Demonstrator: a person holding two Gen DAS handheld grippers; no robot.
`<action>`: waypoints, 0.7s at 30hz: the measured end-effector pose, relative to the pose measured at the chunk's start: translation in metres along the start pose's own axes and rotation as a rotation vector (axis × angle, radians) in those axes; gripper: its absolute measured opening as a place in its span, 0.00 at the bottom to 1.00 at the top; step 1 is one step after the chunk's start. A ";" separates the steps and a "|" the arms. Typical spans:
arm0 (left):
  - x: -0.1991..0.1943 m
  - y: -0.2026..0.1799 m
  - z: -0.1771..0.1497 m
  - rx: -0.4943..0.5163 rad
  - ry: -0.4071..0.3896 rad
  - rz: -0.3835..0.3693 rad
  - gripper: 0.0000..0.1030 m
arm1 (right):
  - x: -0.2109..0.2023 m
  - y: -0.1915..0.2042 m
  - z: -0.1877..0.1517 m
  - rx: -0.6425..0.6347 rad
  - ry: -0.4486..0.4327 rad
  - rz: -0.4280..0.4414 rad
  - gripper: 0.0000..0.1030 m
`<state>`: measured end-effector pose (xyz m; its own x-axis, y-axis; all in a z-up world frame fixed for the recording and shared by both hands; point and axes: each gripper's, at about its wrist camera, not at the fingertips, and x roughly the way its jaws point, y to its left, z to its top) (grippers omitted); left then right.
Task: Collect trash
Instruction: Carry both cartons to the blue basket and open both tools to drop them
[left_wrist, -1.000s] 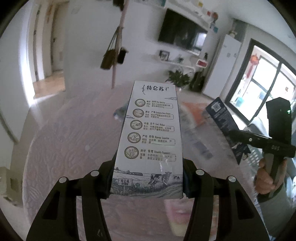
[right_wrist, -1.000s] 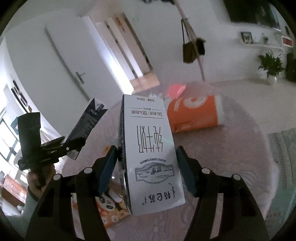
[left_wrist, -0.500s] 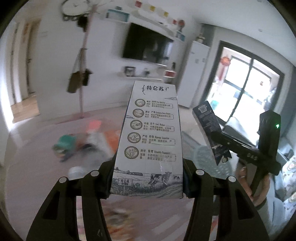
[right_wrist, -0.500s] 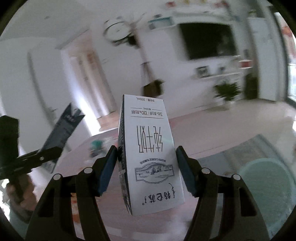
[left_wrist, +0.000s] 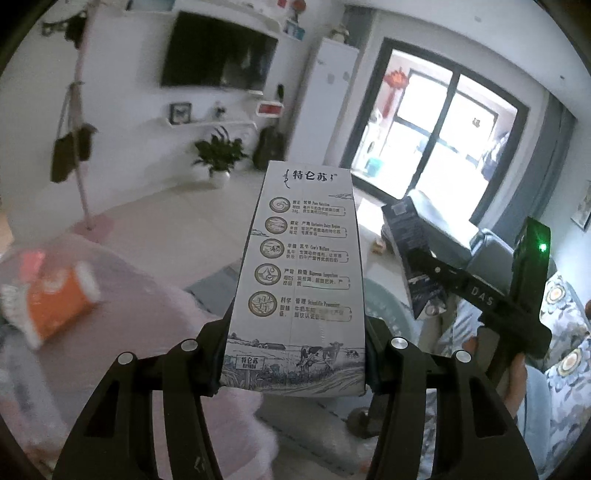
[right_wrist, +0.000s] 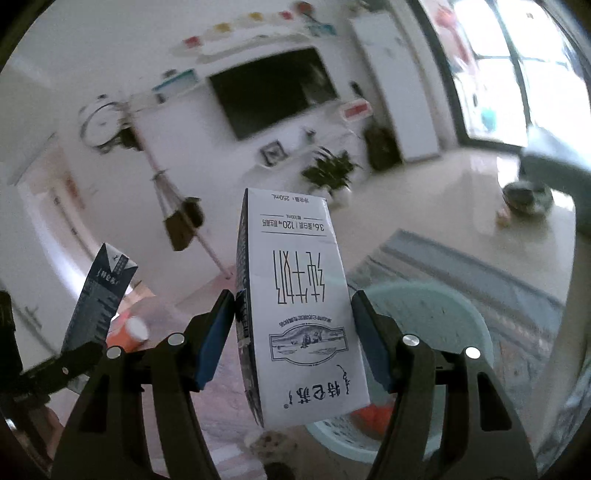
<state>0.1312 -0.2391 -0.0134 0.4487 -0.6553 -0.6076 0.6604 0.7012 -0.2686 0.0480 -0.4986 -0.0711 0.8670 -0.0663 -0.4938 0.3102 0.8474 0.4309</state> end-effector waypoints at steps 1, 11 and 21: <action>0.010 -0.001 -0.001 -0.003 0.014 -0.009 0.51 | 0.007 -0.011 -0.003 0.020 0.013 -0.015 0.60; 0.141 -0.004 -0.025 -0.057 0.216 -0.042 0.51 | 0.078 -0.065 -0.037 0.161 0.223 -0.231 0.60; 0.188 -0.009 -0.021 -0.064 0.256 -0.099 0.72 | 0.099 -0.089 -0.043 0.220 0.254 -0.272 0.68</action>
<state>0.1968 -0.3627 -0.1411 0.2118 -0.6349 -0.7430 0.6502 0.6591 -0.3779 0.0897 -0.5576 -0.1907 0.6272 -0.1170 -0.7700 0.6140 0.6825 0.3964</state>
